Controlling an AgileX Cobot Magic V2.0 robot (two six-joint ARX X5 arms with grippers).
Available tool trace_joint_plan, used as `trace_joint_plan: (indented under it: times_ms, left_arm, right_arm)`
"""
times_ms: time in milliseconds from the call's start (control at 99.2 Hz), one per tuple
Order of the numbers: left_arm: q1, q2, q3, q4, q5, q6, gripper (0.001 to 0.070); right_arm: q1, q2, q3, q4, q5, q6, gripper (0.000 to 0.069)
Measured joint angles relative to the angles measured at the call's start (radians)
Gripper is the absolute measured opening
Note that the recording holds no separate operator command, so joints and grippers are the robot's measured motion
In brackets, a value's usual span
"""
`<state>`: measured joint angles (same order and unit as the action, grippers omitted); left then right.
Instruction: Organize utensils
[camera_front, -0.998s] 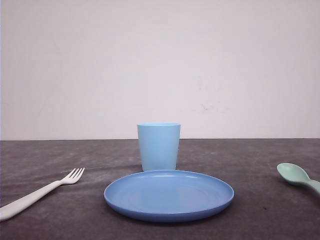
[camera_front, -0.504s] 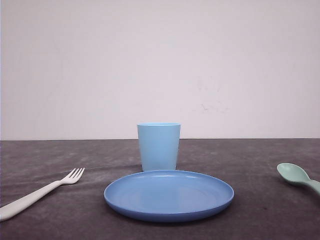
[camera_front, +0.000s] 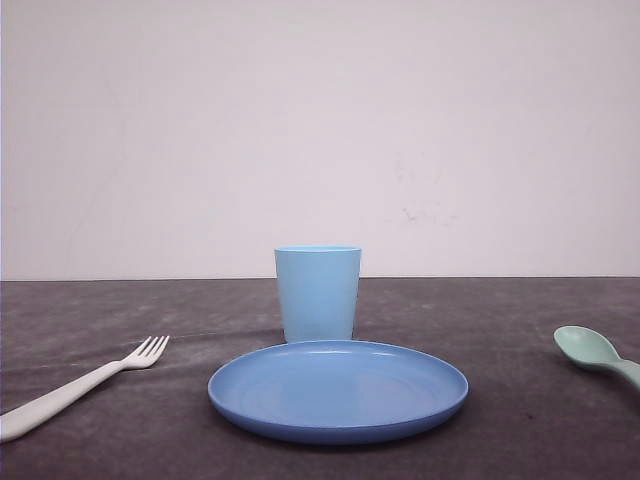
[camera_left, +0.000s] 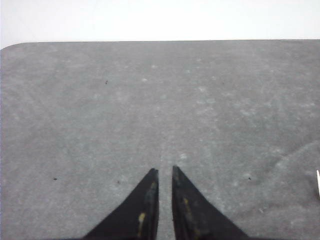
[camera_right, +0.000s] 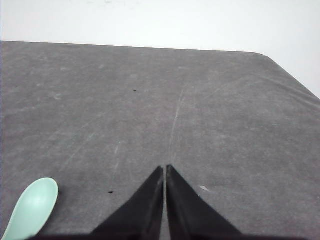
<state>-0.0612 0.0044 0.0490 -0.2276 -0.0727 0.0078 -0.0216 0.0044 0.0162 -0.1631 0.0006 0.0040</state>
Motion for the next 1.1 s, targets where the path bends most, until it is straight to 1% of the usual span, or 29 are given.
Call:
trace_joint_plan:
  times_ms: [81, 121, 182, 282, 323, 383, 474, 565, 635, 756, 837, 958, 1099]
  left_arm:
    - [0.0, 0.0, 0.0, 0.0, 0.0, -0.002, 0.0023]
    - [0.0, 0.0, 0.0, 0.0, 0.001, -0.016, 0.0023]
    - [0.0, 0.0, 0.0, 0.0, 0.001, -0.061, 0.0023]
    - [0.0, 0.0, 0.0, 0.0, 0.001, -0.158, 0.0023]
    - [0.0, 0.0, 0.0, 0.0, 0.001, -0.183, 0.0023]
    - [0.0, 0.0, 0.0, 0.0, 0.001, -0.206, 0.0023]
    - [0.0, 0.0, 0.0, 0.0, 0.001, -0.22, 0.0023]
    - [0.0, 0.0, 0.0, 0.0, 0.003, -0.242, 0.0023]
    - [0.0, 0.0, 0.0, 0.0, 0.018, -0.265, 0.0023]
    - [0.0, 0.0, 0.0, 0.0, 0.029, -0.283, 0.0023]
    - [0.0, 0.01, 0.001, -0.003, 0.051, -0.296, 0.0023]
    - [0.0, 0.073, 0.041, -0.048, 0.053, -0.317, 0.0023]
    - [0.0, 0.202, 0.186, -0.043, 0.054, -0.323, 0.0023]
  right_arm:
    - [0.0, 0.0, 0.0, 0.012, 0.0, 0.0, 0.0007]
    - [0.0, 0.0, 0.0, 0.021, 0.0, 0.0, 0.0007]
    - [0.0, 0.0, 0.0, 0.046, 0.0, 0.0, 0.0007]
    - [0.0, 0.0, 0.0, 0.117, -0.014, 0.014, 0.0007]
    - [0.0, 0.0, 0.0, 0.141, -0.032, 0.034, 0.0007]
    - [0.0, 0.0, 0.0, 0.165, -0.065, 0.083, 0.0007]
    - [0.0, 0.0, 0.0, 0.177, -0.119, 0.183, 0.0007]
    - [0.0, 0.0, 0.0, 0.174, -0.129, 0.264, 0.0007]
    - [0.0, 0.0, 0.0, 0.17, -0.13, 0.307, 0.0007]
    - [0.0, 0.0, 0.0, 0.168, -0.13, 0.361, 0.0007]
    - [0.0, 0.0, 0.0, 0.156, -0.132, 0.401, 0.0007]
    - [0.0, 0.014, 0.021, 0.053, -0.132, 0.469, 0.0007]
    - [0.0, 0.097, 0.126, -0.035, -0.133, 0.487, 0.0007]
